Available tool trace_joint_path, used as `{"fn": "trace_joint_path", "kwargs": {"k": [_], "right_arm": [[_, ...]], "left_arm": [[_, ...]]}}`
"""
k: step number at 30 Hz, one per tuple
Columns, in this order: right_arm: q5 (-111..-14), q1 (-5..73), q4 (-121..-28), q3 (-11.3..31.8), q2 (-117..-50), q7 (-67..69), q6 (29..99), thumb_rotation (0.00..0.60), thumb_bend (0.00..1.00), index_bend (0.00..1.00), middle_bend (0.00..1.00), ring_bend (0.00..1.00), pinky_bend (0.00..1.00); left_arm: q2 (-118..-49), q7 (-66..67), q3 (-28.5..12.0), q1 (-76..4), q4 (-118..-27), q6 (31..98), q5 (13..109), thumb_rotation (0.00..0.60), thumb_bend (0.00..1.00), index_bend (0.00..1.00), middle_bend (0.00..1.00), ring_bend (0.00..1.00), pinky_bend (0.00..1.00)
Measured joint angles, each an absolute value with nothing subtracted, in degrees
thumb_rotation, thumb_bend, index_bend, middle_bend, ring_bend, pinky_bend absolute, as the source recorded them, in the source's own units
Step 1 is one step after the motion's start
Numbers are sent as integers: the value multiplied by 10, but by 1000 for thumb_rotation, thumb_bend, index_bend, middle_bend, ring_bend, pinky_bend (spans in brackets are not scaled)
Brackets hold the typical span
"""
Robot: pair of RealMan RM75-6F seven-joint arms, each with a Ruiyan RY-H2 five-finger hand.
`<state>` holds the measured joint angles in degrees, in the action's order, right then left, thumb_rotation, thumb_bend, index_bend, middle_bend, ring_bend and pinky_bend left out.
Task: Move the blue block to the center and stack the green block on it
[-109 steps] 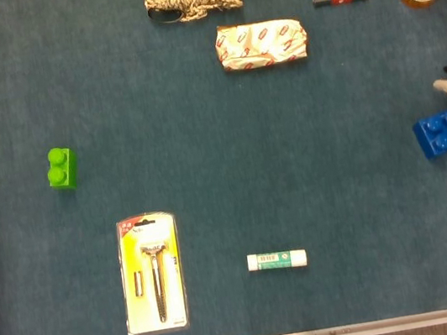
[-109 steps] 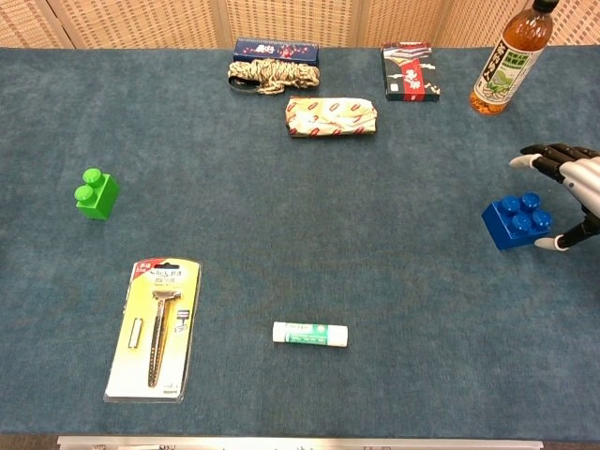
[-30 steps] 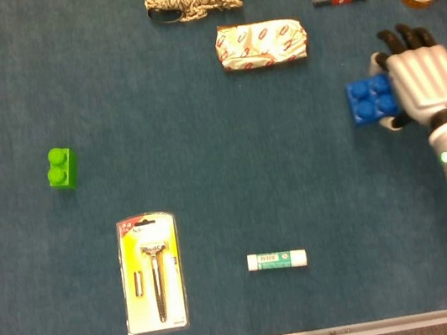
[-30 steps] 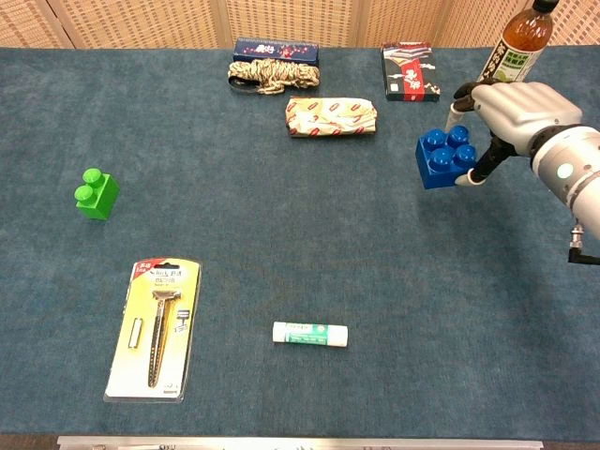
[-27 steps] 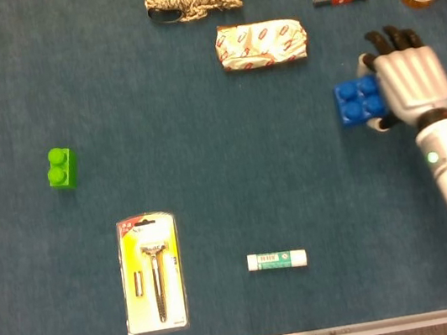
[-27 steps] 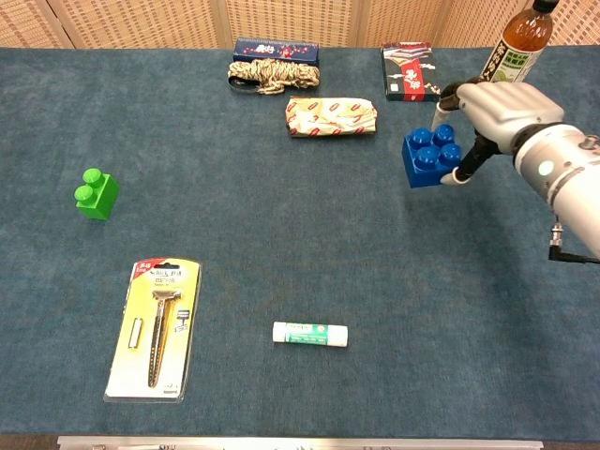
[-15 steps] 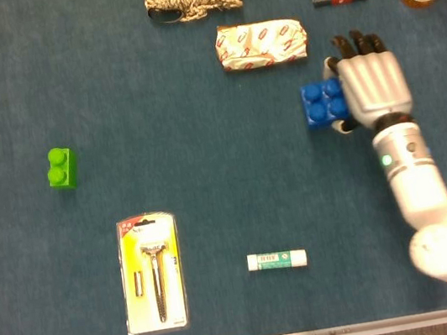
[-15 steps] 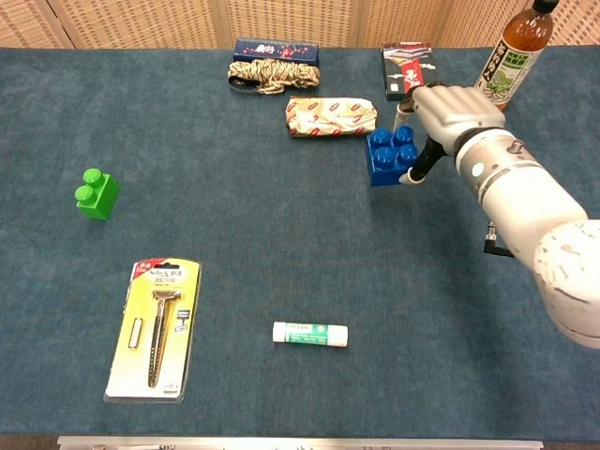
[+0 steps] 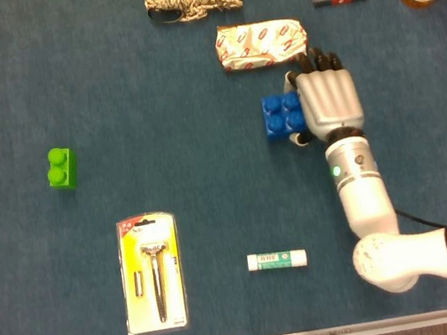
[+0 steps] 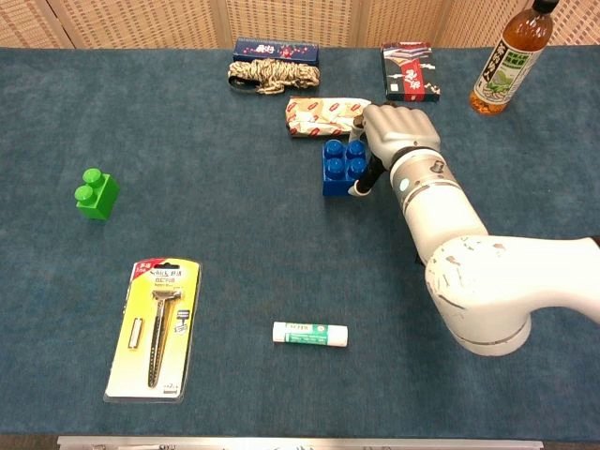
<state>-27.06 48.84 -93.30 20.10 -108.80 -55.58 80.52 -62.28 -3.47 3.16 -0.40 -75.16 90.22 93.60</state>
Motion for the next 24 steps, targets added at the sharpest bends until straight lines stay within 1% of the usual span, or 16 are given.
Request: {"fn": "trace_joint_path", "kwargs": {"k": [3, 10, 14, 24], "right_arm": [[-265, 496, -920, 214, -1113, -553, 813, 600, 255, 566, 151, 0, 99], [-219, 532, -865, 276, -1190, -578, 855, 600, 259, 566, 151, 0, 99], [-202, 553, -831, 306, -1222, -594, 872, 600, 262, 566, 151, 0, 99], [-194, 599, -739, 351, -1280, -620, 886, 600, 273, 566, 151, 0, 99]], "left_arm": [[-623, -41, 34, -3, -747, 900, 937, 600, 246, 402, 453, 281, 476], [-628, -46, 35, -3, -739, 900, 938, 600, 246, 402, 453, 281, 476], [-630, -50, 36, -3, -735, 900, 939, 600, 246, 402, 453, 281, 477], [-637, -69, 37, 1, -718, 903, 936, 600, 246, 402, 453, 281, 477]]}}
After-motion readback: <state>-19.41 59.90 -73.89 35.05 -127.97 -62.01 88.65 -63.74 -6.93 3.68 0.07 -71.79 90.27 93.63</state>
